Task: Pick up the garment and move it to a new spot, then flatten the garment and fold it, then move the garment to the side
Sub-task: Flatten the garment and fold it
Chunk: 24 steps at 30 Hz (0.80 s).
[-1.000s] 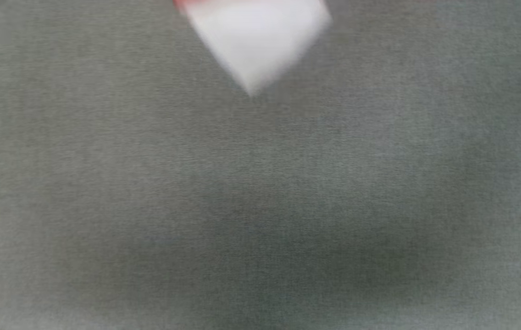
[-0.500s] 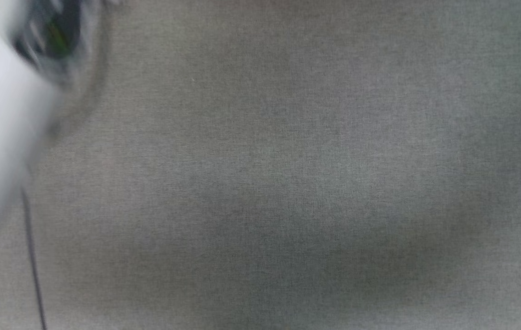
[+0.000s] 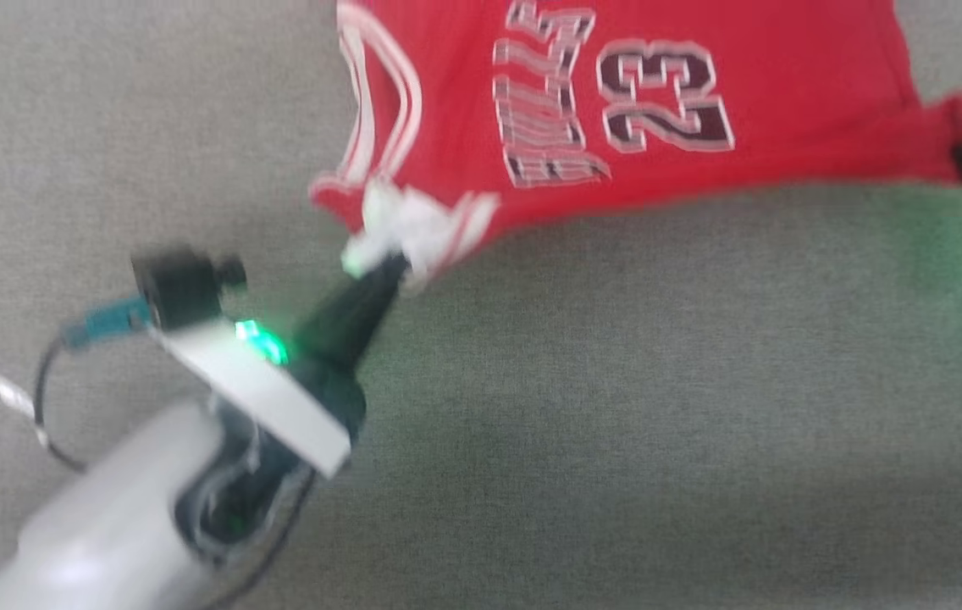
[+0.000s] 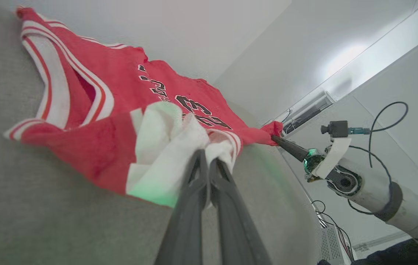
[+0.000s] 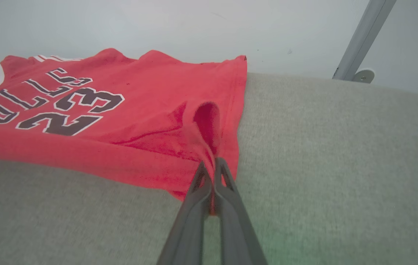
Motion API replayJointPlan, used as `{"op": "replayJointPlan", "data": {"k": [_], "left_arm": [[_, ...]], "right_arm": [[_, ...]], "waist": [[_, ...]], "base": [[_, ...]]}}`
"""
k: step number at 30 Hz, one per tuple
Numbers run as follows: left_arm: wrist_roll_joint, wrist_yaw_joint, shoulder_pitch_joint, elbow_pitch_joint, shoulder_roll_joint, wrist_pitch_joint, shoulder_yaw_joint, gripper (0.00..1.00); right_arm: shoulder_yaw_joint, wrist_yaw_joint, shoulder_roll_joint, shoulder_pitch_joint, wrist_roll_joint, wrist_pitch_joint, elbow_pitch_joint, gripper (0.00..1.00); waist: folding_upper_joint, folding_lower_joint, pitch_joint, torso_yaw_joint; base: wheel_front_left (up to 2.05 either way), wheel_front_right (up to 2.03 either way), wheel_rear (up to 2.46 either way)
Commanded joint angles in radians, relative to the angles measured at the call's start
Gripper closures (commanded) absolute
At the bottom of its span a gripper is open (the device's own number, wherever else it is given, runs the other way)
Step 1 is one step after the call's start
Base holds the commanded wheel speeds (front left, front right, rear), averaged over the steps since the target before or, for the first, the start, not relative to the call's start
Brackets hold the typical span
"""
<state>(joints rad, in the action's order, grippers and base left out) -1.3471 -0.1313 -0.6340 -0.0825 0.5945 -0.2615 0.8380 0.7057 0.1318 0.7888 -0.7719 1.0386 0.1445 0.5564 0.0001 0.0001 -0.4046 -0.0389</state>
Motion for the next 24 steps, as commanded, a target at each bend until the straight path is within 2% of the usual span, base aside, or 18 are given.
{"op": "replayJointPlan", "data": {"k": [1,7,13,19,24], "left_arm": [[0.015,0.001,0.031,0.022,0.008,-0.004,-0.003,1.0],[0.055,0.001,0.188,0.117,0.074,-0.004,-0.006,1.0],[0.11,0.001,0.334,0.179,0.125,-0.004,-0.03,1.0],[0.152,0.001,0.404,0.221,0.148,-0.004,-0.039,1.0],[0.172,0.001,0.354,0.247,0.148,-0.004,-0.043,1.0]], "right_arm": [[-0.008,-0.002,0.014,0.039,0.008,0.0,-0.024,1.0],[-0.072,-0.002,0.05,0.239,0.005,-0.021,-0.151,1.0],[-0.189,-0.002,0.059,0.436,-0.025,-0.05,-0.266,1.0],[-0.333,-0.002,0.037,0.586,-0.076,-0.093,-0.366,1.0],[-0.49,-0.002,-0.028,0.675,-0.14,-0.158,-0.461,1.0]], "waist": [[-0.0001,-0.0001,0.024,0.006],[-0.0001,-0.0001,0.066,0.027],[-0.0001,-0.0001,0.083,0.041],[-0.0001,-0.0001,0.082,0.044],[-0.0001,-0.0001,0.078,0.044]], "base": [[0.0,0.0,0.0],[0.0,0.0,0.0],[0.0,0.0,0.0],[0.0,0.0,0.0],[0.0,0.0,0.0]]}}
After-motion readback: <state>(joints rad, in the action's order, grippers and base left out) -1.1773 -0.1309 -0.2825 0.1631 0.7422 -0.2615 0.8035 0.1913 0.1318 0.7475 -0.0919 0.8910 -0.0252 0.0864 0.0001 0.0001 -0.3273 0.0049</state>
